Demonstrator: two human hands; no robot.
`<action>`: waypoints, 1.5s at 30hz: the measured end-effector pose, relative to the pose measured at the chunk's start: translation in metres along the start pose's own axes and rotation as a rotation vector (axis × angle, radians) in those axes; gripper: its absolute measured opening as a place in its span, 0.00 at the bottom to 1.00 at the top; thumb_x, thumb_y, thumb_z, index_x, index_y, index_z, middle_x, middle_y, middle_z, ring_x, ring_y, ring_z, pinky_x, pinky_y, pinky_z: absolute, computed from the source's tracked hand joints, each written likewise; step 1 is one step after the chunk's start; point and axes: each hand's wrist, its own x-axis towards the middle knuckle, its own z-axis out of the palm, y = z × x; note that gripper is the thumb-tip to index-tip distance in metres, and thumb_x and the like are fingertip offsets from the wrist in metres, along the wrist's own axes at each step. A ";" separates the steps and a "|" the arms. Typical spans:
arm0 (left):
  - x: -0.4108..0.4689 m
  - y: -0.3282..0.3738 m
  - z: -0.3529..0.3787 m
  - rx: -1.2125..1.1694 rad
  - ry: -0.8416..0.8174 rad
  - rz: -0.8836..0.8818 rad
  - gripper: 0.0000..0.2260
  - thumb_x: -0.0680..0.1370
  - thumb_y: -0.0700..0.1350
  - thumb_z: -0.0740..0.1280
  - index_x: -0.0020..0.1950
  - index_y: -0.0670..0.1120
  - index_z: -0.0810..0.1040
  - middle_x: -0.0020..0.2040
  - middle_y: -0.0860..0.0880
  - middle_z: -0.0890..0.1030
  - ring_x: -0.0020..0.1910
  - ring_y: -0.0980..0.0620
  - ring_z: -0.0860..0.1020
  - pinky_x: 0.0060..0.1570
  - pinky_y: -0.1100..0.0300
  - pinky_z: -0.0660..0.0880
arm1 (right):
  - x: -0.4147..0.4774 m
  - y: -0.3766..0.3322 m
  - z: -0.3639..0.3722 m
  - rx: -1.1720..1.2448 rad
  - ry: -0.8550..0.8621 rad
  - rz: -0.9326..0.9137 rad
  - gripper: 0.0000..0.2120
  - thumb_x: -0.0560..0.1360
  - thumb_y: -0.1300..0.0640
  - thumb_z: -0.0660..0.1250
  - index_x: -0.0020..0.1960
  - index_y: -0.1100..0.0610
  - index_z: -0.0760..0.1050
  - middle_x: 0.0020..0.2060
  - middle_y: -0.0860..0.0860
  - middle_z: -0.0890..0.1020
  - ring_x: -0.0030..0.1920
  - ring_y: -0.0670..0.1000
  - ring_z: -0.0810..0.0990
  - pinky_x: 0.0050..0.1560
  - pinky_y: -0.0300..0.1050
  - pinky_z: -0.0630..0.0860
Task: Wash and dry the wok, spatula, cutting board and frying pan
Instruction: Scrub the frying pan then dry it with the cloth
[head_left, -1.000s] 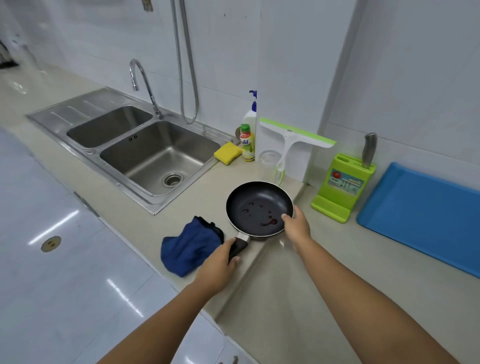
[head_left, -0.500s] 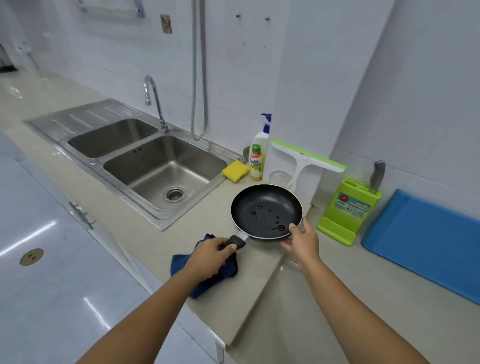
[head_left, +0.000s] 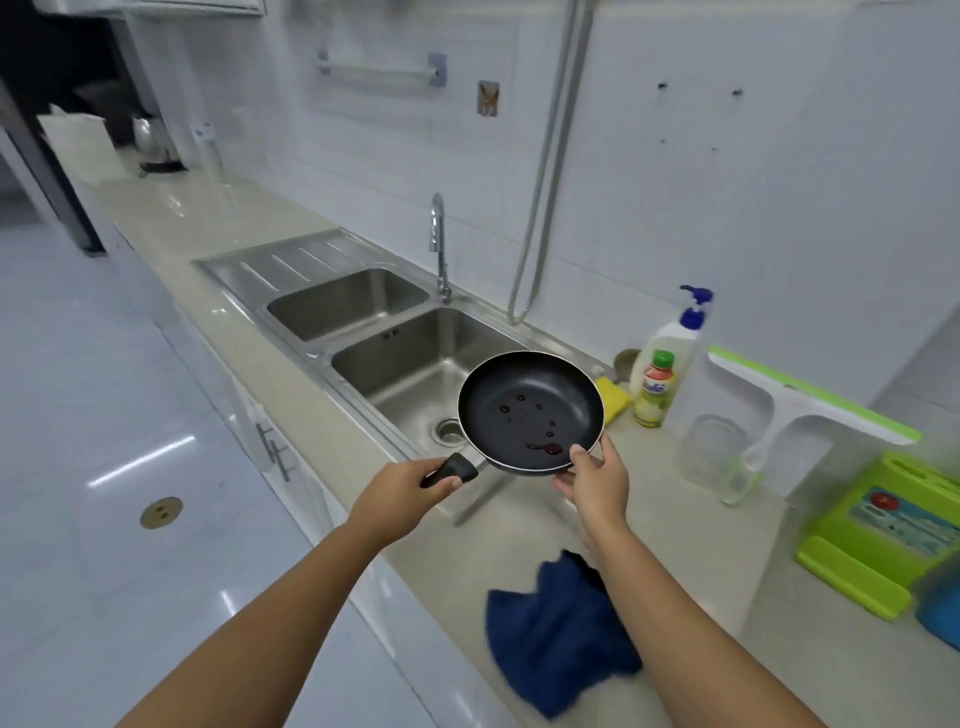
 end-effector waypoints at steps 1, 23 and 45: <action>0.010 -0.015 -0.014 0.022 -0.005 0.005 0.11 0.78 0.58 0.65 0.58 0.59 0.81 0.35 0.56 0.79 0.37 0.56 0.77 0.39 0.58 0.74 | 0.004 0.006 0.022 0.011 0.008 0.009 0.21 0.79 0.65 0.60 0.65 0.43 0.70 0.55 0.55 0.81 0.51 0.58 0.83 0.36 0.39 0.81; 0.297 -0.198 -0.137 0.200 -0.291 0.112 0.13 0.75 0.62 0.65 0.56 0.59 0.79 0.37 0.55 0.81 0.37 0.58 0.78 0.38 0.59 0.73 | 0.164 0.084 0.279 -0.049 0.287 0.134 0.19 0.80 0.63 0.61 0.69 0.48 0.69 0.51 0.56 0.80 0.43 0.57 0.83 0.41 0.47 0.81; 0.496 -0.297 -0.114 0.530 -0.064 0.779 0.25 0.75 0.62 0.56 0.54 0.46 0.84 0.36 0.52 0.81 0.38 0.49 0.80 0.32 0.58 0.76 | 0.272 0.118 0.384 0.010 0.616 0.285 0.24 0.81 0.65 0.59 0.74 0.53 0.61 0.58 0.57 0.77 0.48 0.57 0.83 0.37 0.41 0.80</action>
